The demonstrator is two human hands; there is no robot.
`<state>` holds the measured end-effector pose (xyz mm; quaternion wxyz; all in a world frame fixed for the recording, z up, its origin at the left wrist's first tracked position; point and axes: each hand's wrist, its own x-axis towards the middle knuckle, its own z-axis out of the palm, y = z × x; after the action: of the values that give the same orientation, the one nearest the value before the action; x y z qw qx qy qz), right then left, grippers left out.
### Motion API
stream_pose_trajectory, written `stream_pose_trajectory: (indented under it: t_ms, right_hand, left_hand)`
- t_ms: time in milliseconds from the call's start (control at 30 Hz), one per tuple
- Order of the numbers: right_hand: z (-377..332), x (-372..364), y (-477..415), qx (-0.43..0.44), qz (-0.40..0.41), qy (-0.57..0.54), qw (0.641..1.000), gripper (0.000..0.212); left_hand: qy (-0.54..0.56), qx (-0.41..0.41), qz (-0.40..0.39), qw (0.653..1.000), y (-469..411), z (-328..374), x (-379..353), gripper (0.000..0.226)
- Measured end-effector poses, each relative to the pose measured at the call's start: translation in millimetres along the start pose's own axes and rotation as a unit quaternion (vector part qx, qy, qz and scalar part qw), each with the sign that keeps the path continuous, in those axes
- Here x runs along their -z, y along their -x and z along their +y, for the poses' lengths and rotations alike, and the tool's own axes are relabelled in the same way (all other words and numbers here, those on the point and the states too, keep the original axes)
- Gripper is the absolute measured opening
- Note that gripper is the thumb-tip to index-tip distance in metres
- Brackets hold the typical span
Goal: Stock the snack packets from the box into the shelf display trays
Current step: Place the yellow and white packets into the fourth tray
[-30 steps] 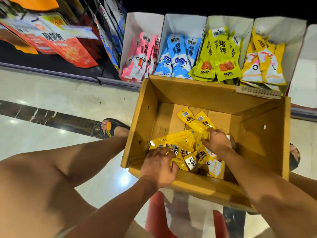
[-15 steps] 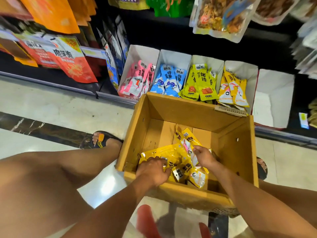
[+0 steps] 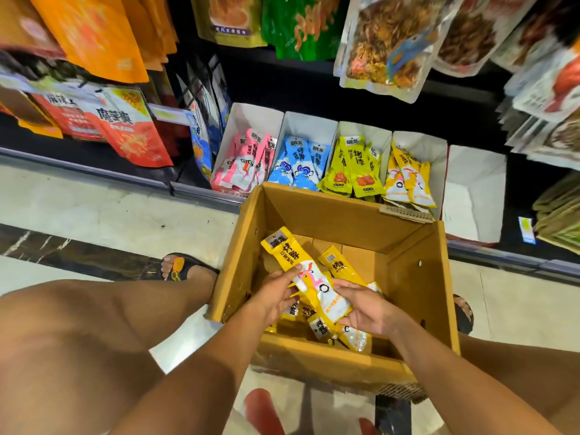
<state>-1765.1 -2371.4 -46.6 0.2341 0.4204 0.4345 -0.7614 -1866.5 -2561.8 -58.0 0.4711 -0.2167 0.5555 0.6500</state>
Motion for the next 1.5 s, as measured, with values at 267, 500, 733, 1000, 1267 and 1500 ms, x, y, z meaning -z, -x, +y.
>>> stream_pose_trajectory:
  t_ms: [267, 500, 733, 1000, 1267, 1500]
  right_hand:
    - [10, 14, -30, 0.013, 0.037, 0.163, 0.986, 0.024]
    - [20, 76, -83, 0.022, 0.181, 0.406, 0.895, 0.045]
    - [16, 98, -117, 0.017, 0.250, 0.475, 0.844, 0.058]
    - [10, 107, -150, 0.010, 0.275, 0.526, 0.805, 0.064]
    - [4, 110, -146, 0.001, 0.262, 0.504, 0.823, 0.035]
    - [-17, 96, -107, 0.077, 0.191, 0.461, 0.863, 0.011]
  left_hand:
    - [0.032, -0.015, 0.055, 0.998, -17, -8, 0, 0.013]
    - [-0.033, -0.031, 0.105, 0.993, -42, -16, 1, 0.016]
    - [-0.098, -0.035, 0.095, 0.990, -57, -24, 0, 0.020]
    - [-0.149, -0.028, 0.091, 0.984, -65, -29, 4, 0.017]
    - [-0.157, -0.045, 0.110, 0.980, -62, -22, 3, 0.010]
    - [-0.128, -0.075, 0.099, 0.984, -44, -9, -7, 0.013]
